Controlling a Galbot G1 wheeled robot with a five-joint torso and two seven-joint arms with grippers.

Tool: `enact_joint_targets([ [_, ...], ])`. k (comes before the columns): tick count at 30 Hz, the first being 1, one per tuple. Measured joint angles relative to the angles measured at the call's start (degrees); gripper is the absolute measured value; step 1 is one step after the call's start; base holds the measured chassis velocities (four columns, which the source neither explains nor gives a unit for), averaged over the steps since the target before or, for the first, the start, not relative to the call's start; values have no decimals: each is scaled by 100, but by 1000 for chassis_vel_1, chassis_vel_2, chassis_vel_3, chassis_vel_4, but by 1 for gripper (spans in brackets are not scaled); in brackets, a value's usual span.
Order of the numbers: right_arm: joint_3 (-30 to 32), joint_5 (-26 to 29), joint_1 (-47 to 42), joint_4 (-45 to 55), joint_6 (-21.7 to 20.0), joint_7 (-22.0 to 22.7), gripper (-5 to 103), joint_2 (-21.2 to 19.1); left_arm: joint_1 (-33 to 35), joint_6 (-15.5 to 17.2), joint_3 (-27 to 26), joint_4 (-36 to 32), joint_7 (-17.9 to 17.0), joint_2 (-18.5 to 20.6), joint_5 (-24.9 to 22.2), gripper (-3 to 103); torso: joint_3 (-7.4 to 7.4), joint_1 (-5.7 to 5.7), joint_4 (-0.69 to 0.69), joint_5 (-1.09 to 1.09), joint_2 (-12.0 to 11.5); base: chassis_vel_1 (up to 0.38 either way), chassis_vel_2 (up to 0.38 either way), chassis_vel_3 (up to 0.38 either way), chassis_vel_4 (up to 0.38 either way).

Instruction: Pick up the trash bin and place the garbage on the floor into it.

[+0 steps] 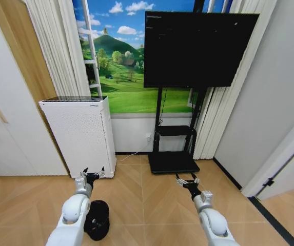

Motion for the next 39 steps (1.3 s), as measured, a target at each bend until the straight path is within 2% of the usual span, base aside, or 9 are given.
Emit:
enact_joint_targets([
  [7,0,2,6,13,-13,-1,100,1,9,18,-1,-1,-116,-2,-52,100,36,15,1,0,56,146,-127,-140,148],
  [39,38,-24,-11,15,-15,3,100,26,-89,38,34,79,-60,18,-57,100,5,-10,0,1,1,213,-212,-216,216],
])
